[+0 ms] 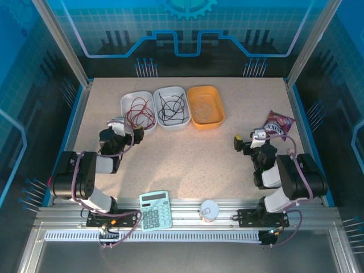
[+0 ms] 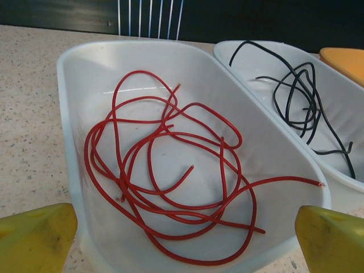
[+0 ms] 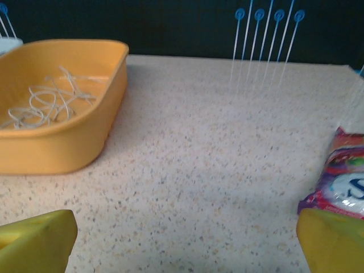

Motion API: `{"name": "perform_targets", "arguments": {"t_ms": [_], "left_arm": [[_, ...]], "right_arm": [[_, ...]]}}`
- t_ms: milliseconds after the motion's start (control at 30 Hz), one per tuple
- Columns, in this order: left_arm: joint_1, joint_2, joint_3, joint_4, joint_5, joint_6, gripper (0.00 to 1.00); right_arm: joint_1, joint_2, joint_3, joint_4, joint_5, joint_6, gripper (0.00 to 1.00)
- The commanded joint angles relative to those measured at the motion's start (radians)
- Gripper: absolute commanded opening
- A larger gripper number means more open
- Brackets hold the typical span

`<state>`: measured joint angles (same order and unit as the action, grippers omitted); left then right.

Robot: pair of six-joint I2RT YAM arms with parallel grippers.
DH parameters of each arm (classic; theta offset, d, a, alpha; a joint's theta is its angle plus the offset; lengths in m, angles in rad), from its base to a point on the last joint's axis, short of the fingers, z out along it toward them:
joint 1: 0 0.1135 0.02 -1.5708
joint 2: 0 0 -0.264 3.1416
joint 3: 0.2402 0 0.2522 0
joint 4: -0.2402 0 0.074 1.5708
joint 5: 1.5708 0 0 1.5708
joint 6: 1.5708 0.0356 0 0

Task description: Untangle the cables

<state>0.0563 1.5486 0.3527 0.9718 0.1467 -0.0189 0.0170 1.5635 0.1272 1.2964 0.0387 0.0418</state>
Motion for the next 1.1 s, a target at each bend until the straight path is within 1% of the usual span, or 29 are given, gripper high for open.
{"name": "perform_targets", "arguments": {"t_ms": [0,67,133,200,233,400,533,600,667,700,1067], "left_arm": [[0.005,0.003,0.014,-0.02,-0.01,0.01,0.99],[0.006,0.003,0.014,-0.021,-0.012,0.01,0.99],[0.004,0.001,0.015,-0.022,-0.012,0.01,0.99],[0.004,0.002,0.014,-0.021,-0.012,0.01,0.99],[0.004,0.001,0.014,-0.022,-0.013,0.01,0.99],[0.004,0.002,0.015,-0.021,-0.013,0.01,0.99],[0.004,0.001,0.016,-0.021,-0.014,0.01,0.99],[0.004,0.001,0.015,-0.022,-0.013,0.011,0.99],[0.002,0.001,0.016,-0.024,-0.015,0.011,0.99],[0.003,0.001,0.016,-0.024,-0.015,0.011,0.99],[0.002,0.001,0.015,-0.025,-0.016,0.011,0.99]], "right_arm": [[-0.039,0.021,0.045,0.073,-0.098,0.015,1.0],[-0.065,0.014,0.064,0.034,-0.118,0.043,1.0],[-0.104,0.018,0.075,0.018,-0.22,0.06,1.0],[-0.114,0.02,0.094,-0.001,-0.295,0.045,1.0],[-0.117,0.015,0.111,-0.034,-0.355,0.026,1.0],[-0.096,-0.006,0.186,-0.206,-0.382,-0.015,1.0],[-0.073,-0.012,0.218,-0.282,-0.337,-0.032,1.0],[-0.046,-0.018,0.235,-0.327,-0.237,-0.029,0.99],[-0.01,-0.023,0.251,-0.369,-0.07,-0.017,1.0],[0.003,-0.023,0.255,-0.374,-0.042,-0.021,1.0],[0.006,-0.024,0.259,-0.384,-0.042,-0.027,1.0]]}}
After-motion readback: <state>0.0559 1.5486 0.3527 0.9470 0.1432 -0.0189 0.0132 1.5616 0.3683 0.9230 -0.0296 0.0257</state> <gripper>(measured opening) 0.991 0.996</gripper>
